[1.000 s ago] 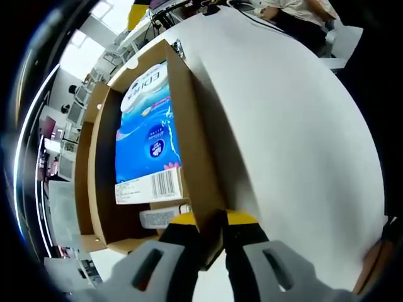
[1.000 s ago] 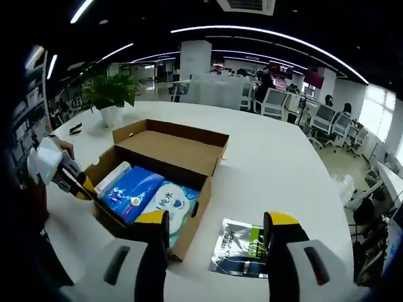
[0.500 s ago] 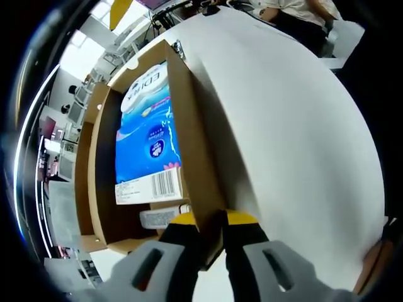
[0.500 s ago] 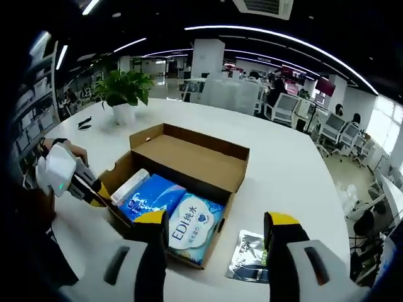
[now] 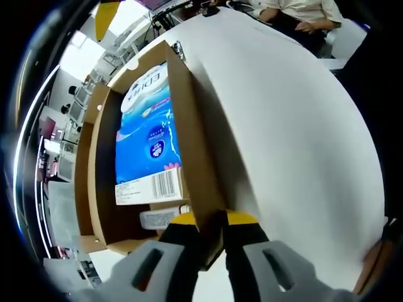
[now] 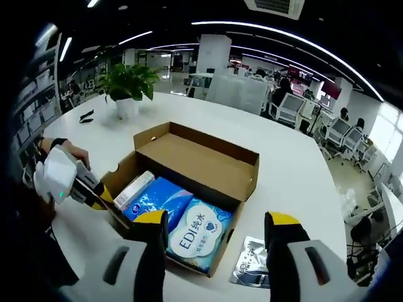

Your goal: Operate the shoe box by opening the lid, removing the specified soft item, and placing it in the target area until the item is outside and the box remains undamaged.

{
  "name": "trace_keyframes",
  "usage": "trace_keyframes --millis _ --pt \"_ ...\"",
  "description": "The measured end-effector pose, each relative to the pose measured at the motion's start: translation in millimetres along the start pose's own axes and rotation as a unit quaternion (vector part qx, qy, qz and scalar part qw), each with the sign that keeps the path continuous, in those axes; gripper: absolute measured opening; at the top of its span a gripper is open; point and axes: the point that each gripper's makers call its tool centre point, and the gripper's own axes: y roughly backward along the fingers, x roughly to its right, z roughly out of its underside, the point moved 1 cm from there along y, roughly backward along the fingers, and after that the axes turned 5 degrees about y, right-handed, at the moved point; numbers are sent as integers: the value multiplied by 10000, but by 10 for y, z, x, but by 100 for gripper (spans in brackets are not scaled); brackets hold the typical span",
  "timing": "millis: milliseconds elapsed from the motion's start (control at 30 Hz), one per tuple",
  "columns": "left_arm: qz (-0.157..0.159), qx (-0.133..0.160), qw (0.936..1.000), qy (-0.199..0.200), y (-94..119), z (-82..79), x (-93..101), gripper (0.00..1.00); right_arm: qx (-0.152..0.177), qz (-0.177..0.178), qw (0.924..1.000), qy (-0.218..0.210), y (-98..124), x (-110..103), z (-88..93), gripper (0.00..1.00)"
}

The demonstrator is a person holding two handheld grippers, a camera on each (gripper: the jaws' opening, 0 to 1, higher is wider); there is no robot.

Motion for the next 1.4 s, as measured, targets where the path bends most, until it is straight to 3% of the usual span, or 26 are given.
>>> trace_keyframes --millis 233,633,933,1267,1400 --pt "16 23 10000 -24 -4 0 -3 11 -145 -433 9980 -441 -151 -160 -9 63" --pt "74 135 9999 8 -6 -13 -9 11 -748 -810 9911 -740 -513 -533 203 62" --pt "94 173 9998 7 -5 -18 -8 11 -1416 -606 9850 -776 -734 -571 469 65" --pt "95 182 9998 9 -6 -26 -9 11 -1682 -215 9845 -454 -816 -478 508 67" --pt "96 197 9998 6 -6 -30 -9 11 -1737 -219 9822 -675 -828 -425 516 67"
